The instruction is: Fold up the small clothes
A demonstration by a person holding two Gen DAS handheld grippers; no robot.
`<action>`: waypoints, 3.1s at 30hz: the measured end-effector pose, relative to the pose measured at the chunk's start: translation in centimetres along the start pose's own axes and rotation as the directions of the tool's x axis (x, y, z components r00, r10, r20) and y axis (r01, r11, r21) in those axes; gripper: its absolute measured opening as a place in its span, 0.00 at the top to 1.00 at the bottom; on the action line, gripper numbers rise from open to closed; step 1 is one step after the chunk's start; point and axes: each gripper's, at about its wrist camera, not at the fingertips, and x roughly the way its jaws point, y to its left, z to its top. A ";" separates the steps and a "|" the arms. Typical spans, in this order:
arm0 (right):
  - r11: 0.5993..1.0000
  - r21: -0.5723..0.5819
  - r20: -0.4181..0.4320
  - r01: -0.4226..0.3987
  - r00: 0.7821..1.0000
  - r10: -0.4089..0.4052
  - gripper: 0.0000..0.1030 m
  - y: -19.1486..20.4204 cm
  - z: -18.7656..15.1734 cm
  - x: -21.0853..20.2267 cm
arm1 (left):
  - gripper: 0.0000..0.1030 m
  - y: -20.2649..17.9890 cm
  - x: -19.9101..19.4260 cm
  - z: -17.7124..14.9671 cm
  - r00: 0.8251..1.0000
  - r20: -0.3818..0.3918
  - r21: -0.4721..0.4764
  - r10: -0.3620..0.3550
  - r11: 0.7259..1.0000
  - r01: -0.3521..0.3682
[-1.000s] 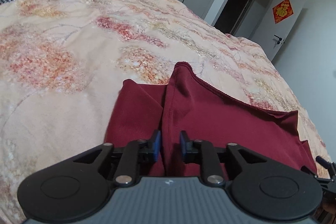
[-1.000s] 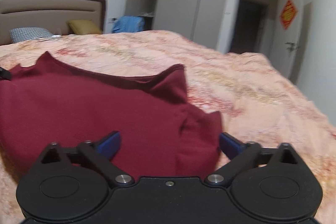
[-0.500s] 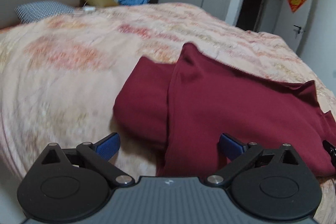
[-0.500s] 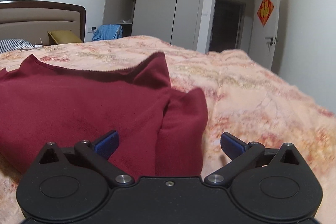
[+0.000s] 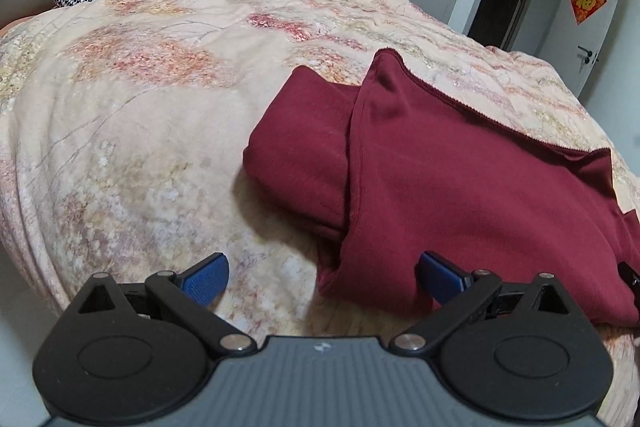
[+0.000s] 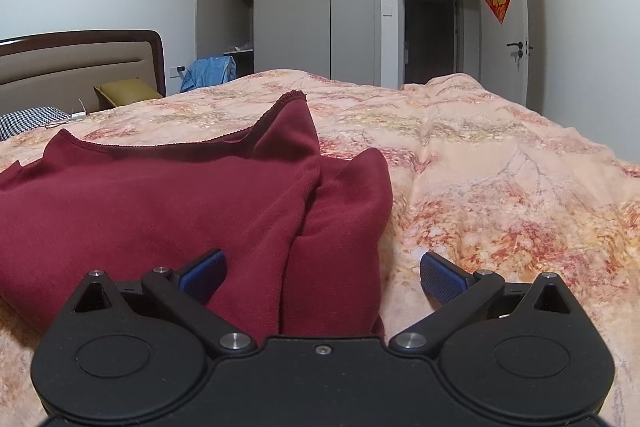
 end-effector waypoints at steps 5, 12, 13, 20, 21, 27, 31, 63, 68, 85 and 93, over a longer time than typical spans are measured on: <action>1.000 -0.013 0.015 0.013 1.000 -0.013 0.01 0.1 -0.2 -0.4 | 0.00 0.2 0.1 -0.2 1.000 -0.014 0.008 -0.005 1.000 0.005; 1.000 0.000 0.006 0.011 1.000 -0.011 0.01 0.1 -0.2 -0.3 | 0.00 0.4 0.3 -0.4 1.000 -0.017 -0.013 -0.019 1.000 0.019; 1.000 -0.008 0.010 0.018 1.000 -0.018 0.01 0.2 -0.3 -0.4 | 0.00 0.5 0.3 -0.4 1.000 -0.019 -0.022 -0.021 1.000 0.020; 0.998 -0.037 0.020 0.044 0.999 -0.043 0.00 0.7 -0.4 -0.4 | 0.00 0.5 0.4 -0.6 1.000 -0.018 -0.035 -0.017 0.999 0.016; 0.998 -0.037 0.020 0.044 0.999 -0.043 0.01 0.7 -0.4 -0.4 | 0.00 0.6 0.4 -0.6 1.000 -0.018 -0.037 -0.019 0.999 0.018; 0.998 -0.044 0.001 0.055 0.998 -0.055 0.01 0.8 0.0 -0.3 | 0.00 0.9 0.5 -0.7 0.999 -0.018 -0.044 -0.031 0.999 0.030; 0.997 -0.013 -0.039 0.078 0.996 -0.078 0.01 2.7 2.3 -1.5 | 0.00 1.0 0.5 -0.6 0.999 -0.028 -0.038 -0.039 0.999 0.038; 0.965 -0.095 -0.112 -0.243 0.966 0.232 0.00 14.3 1.6 2.7 | 0.00 2.4 0.2 -1.9 0.998 -0.014 -0.145 -0.064 0.988 0.061; 0.965 -0.090 -0.094 -0.245 0.967 0.237 0.00 14.2 1.4 2.5 | 0.00 2.4 0.0 -2.2 0.998 -0.010 -0.164 -0.060 0.985 0.057; 0.963 -0.068 -0.083 -0.261 0.963 0.255 0.00 13.6 1.2 2.2 | 0.00 2.1 -2.3 -5.1 0.925 0.138 -0.420 -0.355 0.824 0.379; 0.963 -0.062 -0.079 -0.264 0.963 0.259 0.00 13.5 1.2 2.1 | 0.00 1.2 0.5 -2.9 0.935 0.145 -0.497 -0.325 0.793 0.352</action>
